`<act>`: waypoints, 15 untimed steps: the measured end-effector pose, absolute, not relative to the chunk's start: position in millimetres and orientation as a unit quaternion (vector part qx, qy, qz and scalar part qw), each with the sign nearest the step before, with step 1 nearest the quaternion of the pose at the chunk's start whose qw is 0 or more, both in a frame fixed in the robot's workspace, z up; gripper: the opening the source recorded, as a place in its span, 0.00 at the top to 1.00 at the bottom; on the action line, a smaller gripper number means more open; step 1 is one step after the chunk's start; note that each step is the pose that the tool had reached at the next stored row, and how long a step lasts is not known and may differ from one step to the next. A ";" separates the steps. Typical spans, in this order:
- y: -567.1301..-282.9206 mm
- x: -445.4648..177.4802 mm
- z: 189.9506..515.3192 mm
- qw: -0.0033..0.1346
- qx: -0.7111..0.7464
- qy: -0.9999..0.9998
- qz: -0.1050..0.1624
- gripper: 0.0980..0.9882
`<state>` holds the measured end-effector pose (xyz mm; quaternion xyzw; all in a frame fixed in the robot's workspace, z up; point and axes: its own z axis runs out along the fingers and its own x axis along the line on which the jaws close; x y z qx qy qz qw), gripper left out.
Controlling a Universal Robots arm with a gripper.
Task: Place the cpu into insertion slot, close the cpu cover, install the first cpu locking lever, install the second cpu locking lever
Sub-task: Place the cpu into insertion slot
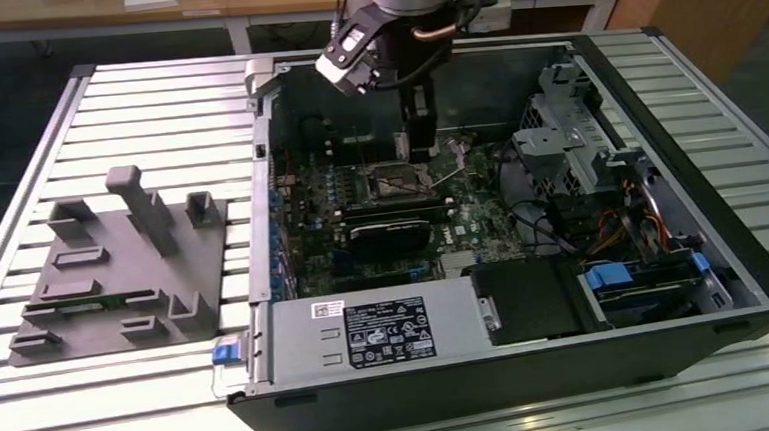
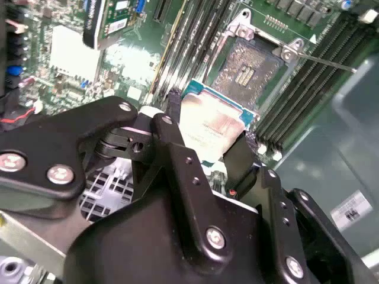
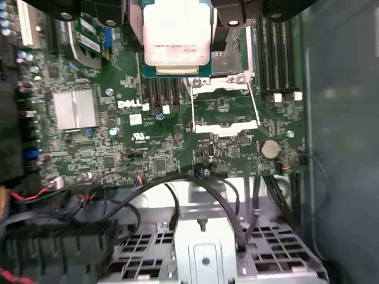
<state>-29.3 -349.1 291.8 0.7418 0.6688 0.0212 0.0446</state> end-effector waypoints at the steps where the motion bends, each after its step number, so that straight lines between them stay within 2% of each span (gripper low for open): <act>1: -349.1 -29.3 296.2 0.045 0.742 0.669 0.021 0.50; 15: -349.1 -29.3 360.1 0.044 0.742 0.669 0.022 0.50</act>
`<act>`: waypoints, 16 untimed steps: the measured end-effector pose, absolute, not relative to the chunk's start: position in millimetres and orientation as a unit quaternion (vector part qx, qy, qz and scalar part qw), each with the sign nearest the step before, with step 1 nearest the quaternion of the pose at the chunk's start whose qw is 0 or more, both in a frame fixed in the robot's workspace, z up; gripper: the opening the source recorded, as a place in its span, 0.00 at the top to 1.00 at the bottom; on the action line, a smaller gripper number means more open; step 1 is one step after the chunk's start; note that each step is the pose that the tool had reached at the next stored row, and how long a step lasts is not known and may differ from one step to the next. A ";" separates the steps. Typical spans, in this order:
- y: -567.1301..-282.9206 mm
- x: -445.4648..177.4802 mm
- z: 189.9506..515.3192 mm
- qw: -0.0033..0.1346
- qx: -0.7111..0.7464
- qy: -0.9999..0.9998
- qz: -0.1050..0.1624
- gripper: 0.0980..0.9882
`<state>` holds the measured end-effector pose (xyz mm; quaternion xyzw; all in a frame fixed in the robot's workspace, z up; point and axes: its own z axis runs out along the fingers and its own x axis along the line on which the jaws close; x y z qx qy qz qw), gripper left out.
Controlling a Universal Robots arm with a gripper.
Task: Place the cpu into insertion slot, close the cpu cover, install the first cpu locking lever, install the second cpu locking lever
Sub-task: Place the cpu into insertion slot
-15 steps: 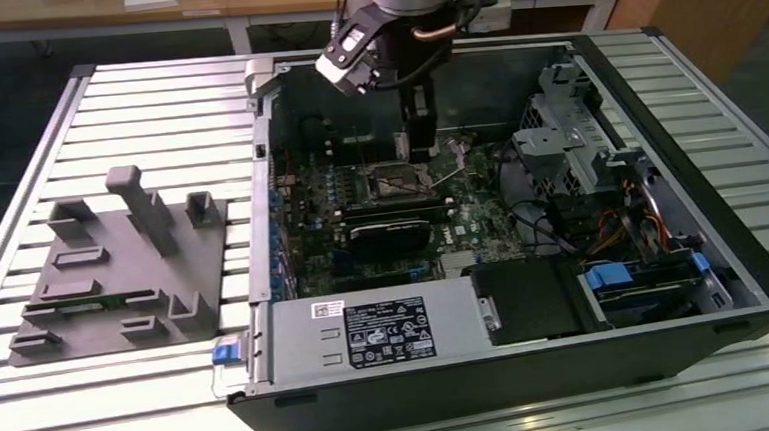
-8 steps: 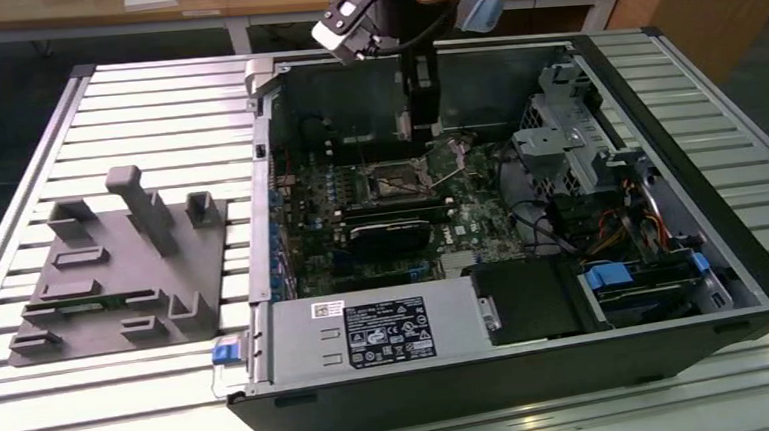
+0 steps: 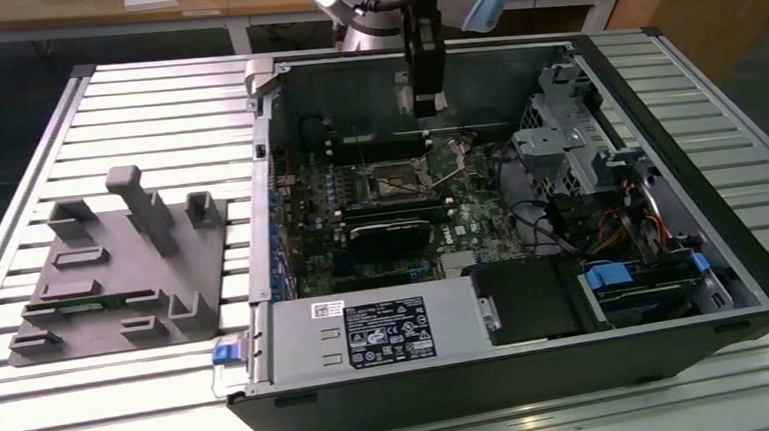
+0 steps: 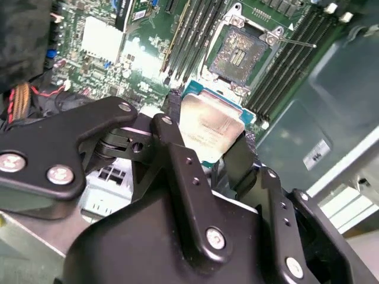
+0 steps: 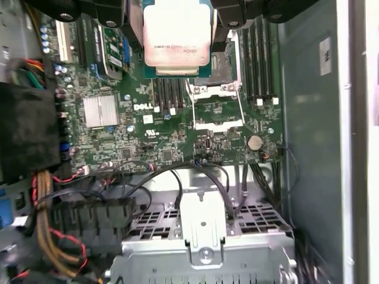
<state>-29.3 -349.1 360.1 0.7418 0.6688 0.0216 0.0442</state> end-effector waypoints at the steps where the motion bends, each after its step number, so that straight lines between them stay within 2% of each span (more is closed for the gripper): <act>1: -349.1 -29.3 364.6 0.044 0.742 0.669 0.022 0.50; 9: -349.1 -29.3 401.0 0.044 0.742 0.669 0.022 0.50; 16: -349.1 -29.3 394.4 0.044 0.742 0.669 0.022 0.50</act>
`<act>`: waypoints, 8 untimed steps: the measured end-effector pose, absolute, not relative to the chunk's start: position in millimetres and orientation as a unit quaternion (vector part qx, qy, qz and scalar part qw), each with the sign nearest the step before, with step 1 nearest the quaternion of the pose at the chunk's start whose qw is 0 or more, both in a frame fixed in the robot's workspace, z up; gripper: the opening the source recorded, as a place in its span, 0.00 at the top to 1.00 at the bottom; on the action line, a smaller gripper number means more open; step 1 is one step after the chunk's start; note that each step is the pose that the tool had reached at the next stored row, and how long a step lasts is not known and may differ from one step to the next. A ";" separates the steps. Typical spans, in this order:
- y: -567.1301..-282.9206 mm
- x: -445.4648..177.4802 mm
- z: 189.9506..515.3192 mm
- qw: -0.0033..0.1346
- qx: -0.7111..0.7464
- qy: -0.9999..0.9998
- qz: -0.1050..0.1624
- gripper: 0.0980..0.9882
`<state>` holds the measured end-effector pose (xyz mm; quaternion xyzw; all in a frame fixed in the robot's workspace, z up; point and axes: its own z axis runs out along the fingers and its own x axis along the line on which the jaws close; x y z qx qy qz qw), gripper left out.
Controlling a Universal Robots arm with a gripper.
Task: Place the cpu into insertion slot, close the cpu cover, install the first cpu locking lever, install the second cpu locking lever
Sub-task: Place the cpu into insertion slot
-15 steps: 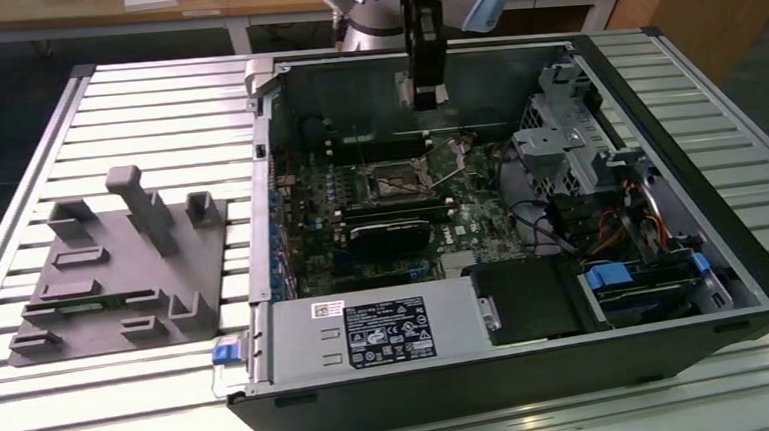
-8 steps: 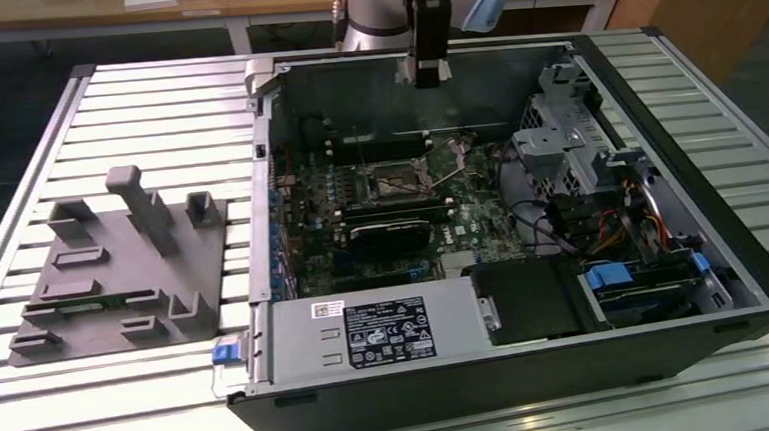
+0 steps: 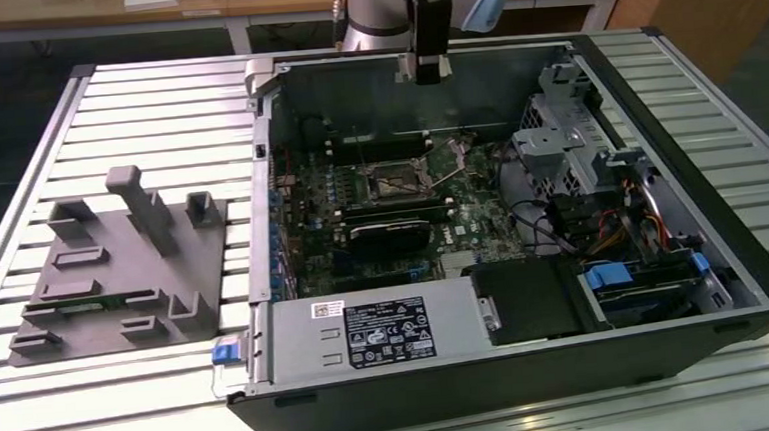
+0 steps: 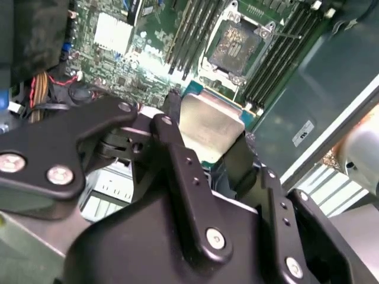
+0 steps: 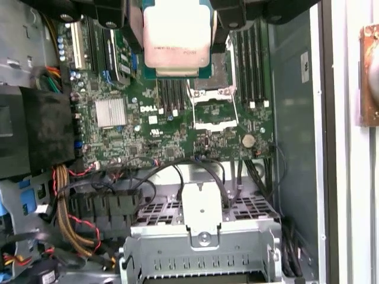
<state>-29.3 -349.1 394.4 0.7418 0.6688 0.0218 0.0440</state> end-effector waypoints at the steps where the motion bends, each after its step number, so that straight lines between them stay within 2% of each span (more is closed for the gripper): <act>1: -349.1 -29.3 392.7 0.044 0.742 0.669 0.022 0.50; 8: -349.1 -30.4 379.8 0.044 0.740 0.671 0.021 0.50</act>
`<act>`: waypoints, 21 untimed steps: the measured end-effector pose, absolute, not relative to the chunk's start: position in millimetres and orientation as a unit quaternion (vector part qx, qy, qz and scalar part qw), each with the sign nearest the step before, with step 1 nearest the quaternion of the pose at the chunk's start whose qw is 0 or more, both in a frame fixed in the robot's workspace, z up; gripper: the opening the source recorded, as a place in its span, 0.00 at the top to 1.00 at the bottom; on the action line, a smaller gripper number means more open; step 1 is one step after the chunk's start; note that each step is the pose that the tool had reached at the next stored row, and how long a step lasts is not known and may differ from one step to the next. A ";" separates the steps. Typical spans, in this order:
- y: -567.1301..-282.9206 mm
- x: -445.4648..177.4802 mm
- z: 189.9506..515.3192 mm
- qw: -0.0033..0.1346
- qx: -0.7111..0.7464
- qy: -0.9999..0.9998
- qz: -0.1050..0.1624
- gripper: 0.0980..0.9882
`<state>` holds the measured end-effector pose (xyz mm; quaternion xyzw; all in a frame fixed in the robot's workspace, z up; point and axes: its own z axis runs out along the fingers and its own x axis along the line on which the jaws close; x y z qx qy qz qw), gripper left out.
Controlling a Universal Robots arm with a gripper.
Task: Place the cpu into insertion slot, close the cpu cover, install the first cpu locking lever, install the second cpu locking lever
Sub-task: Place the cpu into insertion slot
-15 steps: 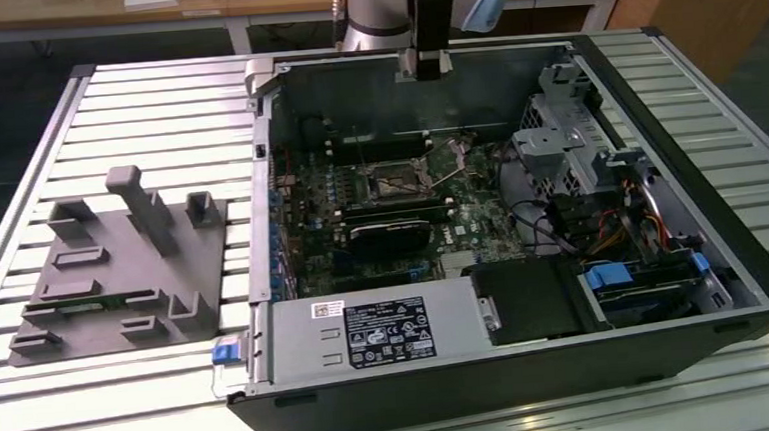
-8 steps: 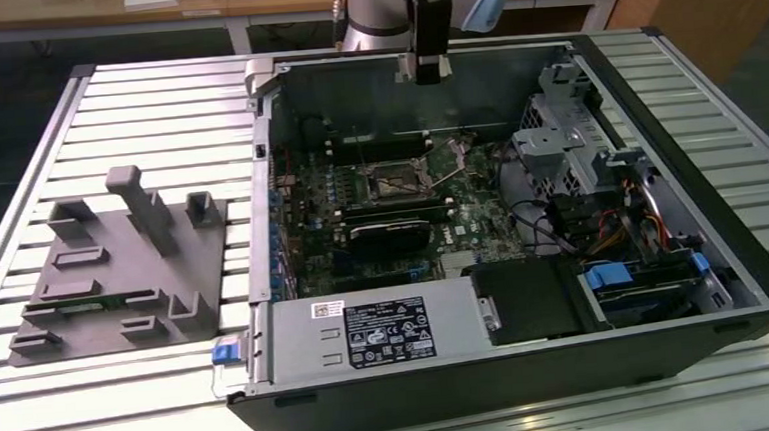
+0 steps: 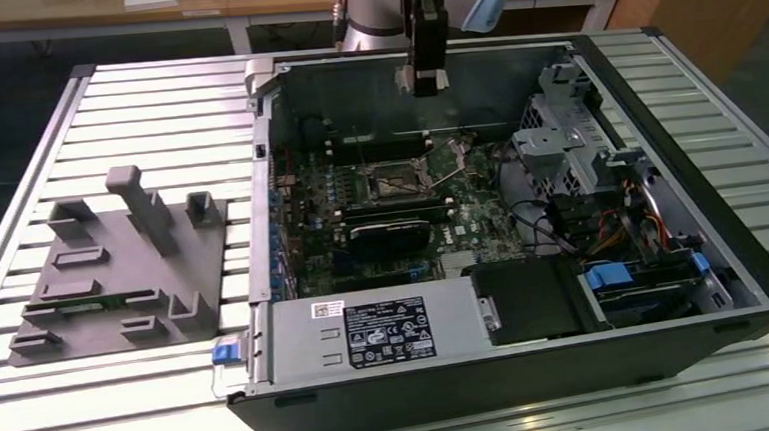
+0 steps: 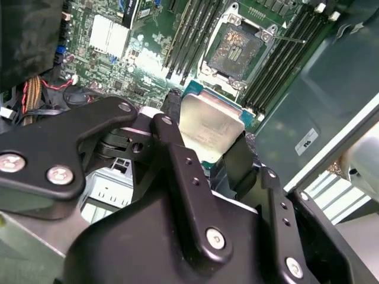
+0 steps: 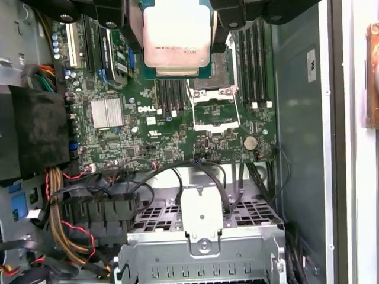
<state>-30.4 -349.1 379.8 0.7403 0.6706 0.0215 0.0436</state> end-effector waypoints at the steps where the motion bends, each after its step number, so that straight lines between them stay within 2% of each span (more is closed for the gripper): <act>1: -349.1 -30.4 378.4 0.044 0.739 0.672 0.022 0.50; 15: -349.1 -30.7 350.1 0.042 0.697 0.715 0.024 0.50; 21: -349.1 -31.2 344.5 0.033 0.680 0.732 0.033 0.50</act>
